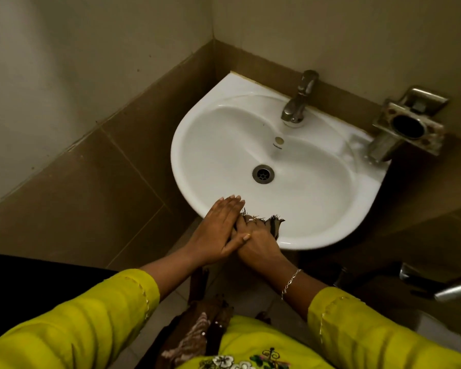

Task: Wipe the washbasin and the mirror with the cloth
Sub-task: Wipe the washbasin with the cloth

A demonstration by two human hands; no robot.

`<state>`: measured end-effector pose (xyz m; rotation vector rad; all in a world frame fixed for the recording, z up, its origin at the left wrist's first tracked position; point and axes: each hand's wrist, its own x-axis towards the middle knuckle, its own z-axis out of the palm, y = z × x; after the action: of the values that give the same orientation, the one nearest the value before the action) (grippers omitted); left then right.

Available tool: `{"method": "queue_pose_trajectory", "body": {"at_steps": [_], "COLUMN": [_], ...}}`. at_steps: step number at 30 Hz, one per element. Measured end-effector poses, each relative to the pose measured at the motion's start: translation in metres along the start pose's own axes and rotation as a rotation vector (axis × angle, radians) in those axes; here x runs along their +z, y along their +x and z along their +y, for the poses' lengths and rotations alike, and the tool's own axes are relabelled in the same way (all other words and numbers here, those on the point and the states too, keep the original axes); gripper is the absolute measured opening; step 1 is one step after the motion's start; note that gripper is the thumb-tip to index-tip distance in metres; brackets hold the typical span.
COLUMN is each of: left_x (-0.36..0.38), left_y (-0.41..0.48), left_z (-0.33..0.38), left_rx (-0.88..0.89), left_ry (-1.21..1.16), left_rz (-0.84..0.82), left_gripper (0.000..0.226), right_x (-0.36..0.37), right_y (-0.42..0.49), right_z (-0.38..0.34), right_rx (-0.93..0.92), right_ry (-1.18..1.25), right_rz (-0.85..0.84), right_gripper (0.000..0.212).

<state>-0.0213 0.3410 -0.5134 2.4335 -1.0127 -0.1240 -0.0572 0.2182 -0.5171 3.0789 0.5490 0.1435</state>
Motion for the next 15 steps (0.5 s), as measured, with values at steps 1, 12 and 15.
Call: {"method": "queue_pose_trajectory", "body": {"at_steps": [1,12,15], "left_x": [0.003,0.037,0.049], "left_y": [0.001,0.018,0.023], "left_z": [0.006,0.072,0.084], "left_rx": [-0.004,-0.036,-0.017], "left_ry": [-0.001,0.031,0.036], "left_rz": [-0.002,0.000,-0.008], "left_gripper": [0.074,0.079,0.079], "right_x": [0.000,0.005,0.005], "right_y": [-0.005,-0.054,-0.063], "right_z": [0.004,0.066,0.085], "right_rx": [-0.009,-0.191,-0.249], "right_ry": [-0.008,-0.071,-0.054], "right_rz": [0.008,0.224,0.252], "right_gripper": [0.040,0.032,0.029]}}
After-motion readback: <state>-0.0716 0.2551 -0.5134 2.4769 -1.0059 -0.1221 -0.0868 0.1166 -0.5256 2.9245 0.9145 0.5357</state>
